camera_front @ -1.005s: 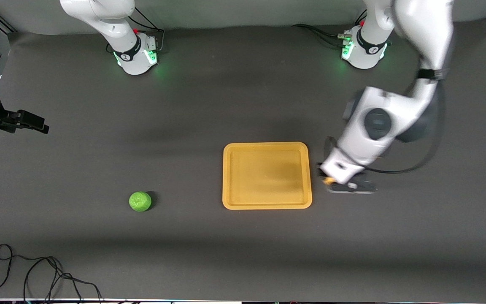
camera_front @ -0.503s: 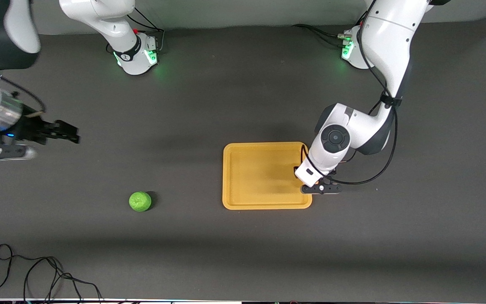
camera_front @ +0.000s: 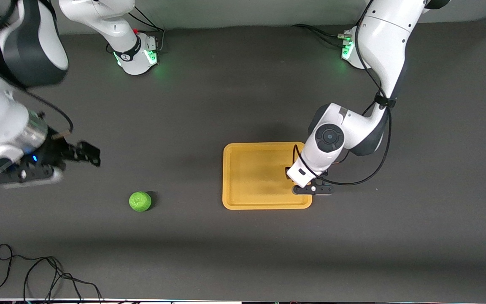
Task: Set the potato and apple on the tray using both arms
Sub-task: 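Carry the potato onto the tray while the right gripper reaches the apple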
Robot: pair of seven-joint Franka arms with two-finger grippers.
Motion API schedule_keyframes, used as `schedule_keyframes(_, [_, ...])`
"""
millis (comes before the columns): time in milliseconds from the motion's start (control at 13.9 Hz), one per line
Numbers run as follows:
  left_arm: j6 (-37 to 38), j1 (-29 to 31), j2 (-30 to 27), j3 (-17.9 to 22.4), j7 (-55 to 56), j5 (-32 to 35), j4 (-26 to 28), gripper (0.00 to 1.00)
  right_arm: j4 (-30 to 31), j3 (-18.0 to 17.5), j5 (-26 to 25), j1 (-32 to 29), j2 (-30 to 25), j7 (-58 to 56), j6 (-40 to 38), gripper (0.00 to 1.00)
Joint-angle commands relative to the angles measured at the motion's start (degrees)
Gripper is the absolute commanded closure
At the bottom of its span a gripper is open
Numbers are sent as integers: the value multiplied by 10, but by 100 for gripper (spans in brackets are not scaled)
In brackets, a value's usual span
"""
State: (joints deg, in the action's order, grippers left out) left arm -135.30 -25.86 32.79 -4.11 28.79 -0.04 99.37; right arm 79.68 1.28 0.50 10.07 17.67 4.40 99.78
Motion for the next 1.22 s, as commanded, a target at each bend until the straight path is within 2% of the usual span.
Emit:
schedule_keyframes(0, [1, -5, 30, -6, 3, -5, -11, 69, -65, 4, 9, 6, 75, 10, -6, 0])
schedule_keyframes(72, [-5, -5, 32, -5, 0, -5, -11, 68, -57, 4, 10, 9, 89, 10, 6, 0])
schedule_keyframes(144, [-10, -5, 33, -6, -3, -5, -10, 58, -36, 5, 9, 10, 97, 10, 28, 0])
schedule_keyframes(287, [-10, -5, 34, -5, -5, -1, -10, 46, 22, 7, 9, 9, 97, 10, 84, 0])
schedule_keyframes(359, [-9, -5, 35, -5, -5, 0, -10, 37, 52, 8, 9, 7, 98, 10, 115, 0])
schedule_keyframes(431, [-9, -4, 36, -5, -6, 3, -11, 15, 88, 9, 9, 6, 99, 10, 156, 0])
schedule_keyframes(503, [-7, -2, 31, -5, -6, 3, -13, 0, 130, 9, 9, 5, 99, 10, 202, 0])
schedule_keyframes(646, [14, 11, 3, -4, -8, 3, -21, 0, 204, 10, 9, 6, 100, 10, 291, 0])
schedule_keyframes(790, [91, 36, -48, -3, -40, 0, -33, 0, 238, 9, 9, 10, 110, 10, 338, 0])
schedule_keyframes(1005, [233, 80, -120, -4, -90, -7, -76, 0, 242, 10, 9, 9, 149, 10, 402, 0])
schedule_keyframes(1149, [278, 115, -162, -2, -111, -7, -91, 0, 239, 10, 9, 6, 170, 10, 429, 0])
